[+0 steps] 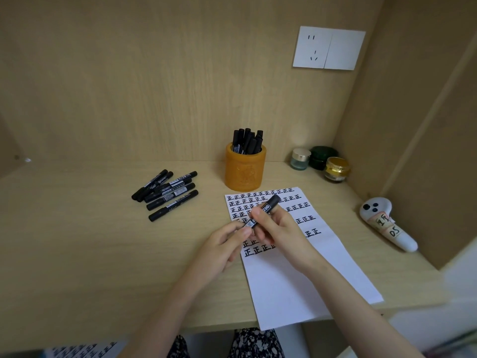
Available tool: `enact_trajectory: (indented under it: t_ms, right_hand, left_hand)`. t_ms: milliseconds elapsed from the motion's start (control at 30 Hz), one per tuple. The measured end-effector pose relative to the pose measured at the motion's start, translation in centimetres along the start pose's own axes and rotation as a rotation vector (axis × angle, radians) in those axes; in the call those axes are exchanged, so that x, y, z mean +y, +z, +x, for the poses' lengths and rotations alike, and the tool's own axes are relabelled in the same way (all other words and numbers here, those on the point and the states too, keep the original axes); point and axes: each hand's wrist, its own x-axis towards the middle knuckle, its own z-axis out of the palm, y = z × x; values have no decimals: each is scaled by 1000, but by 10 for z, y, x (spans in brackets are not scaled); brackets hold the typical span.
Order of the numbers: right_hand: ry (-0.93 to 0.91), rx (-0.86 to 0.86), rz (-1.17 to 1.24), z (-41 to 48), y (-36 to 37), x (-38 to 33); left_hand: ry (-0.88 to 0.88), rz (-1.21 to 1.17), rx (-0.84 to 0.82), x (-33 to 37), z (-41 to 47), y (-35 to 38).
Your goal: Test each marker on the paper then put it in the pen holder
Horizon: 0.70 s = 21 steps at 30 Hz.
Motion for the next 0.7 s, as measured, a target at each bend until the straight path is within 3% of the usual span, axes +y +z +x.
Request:
enact_trajectory:
  t_ms: [233, 500, 700]
  right_hand:
    - [61, 214, 89, -3, -10, 4]
    - [65, 557, 141, -11, -88, 12]
    - [235, 622, 80, -20, -116, 21]
  left_hand:
    - [-19, 167, -7, -2, -2, 5]
    - [34, 317, 64, -14, -6, -5]
    - [73, 345, 98, -25, -5, -5]
